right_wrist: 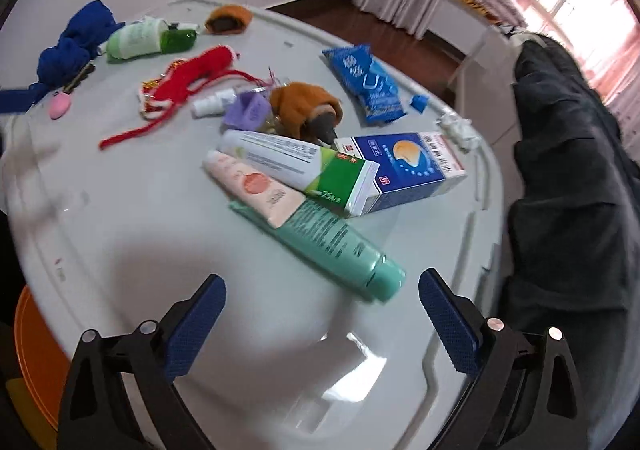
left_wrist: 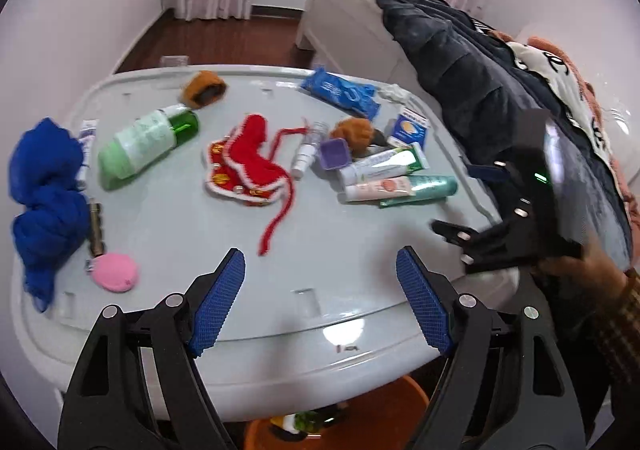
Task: Collect trash
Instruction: 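Grasp the teal cosmetic tube with the right tool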
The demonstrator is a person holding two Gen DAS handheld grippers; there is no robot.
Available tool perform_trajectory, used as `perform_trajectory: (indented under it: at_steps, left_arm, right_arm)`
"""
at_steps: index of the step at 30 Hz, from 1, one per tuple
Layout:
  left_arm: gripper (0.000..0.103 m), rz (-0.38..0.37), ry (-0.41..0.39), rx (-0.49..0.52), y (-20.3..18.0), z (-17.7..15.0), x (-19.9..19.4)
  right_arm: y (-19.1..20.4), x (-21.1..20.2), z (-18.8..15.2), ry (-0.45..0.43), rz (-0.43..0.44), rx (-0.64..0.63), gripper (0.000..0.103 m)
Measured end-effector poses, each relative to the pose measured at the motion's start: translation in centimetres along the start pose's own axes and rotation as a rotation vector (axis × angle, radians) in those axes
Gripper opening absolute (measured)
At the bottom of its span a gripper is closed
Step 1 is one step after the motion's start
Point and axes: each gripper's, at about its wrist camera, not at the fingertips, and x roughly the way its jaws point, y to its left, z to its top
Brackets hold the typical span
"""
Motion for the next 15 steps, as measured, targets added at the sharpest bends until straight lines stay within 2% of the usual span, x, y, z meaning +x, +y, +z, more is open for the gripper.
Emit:
perform_trajectory:
  at_steps: [3, 10, 15]
  left_arm:
    - [0.076, 0.017, -0.026, 0.038, -0.6, 0.2, -0.2]
    - [0.076, -0.012, -0.022, 0.025, -0.6, 0.8, 0.3]
    - [0.076, -0.030, -0.004, 0.017, -0.9, 0.9, 0.8]
  right_arm:
    - [-1.0, 1.6, 0.9, 0.010, 0.074, 0.030, 0.095]
    - [-0.4, 3.9, 1.8, 0.044, 0.116, -0.001, 0.098]
    - [-1.8, 4.8, 1.5, 0.047, 0.197, 0.093, 0.099]
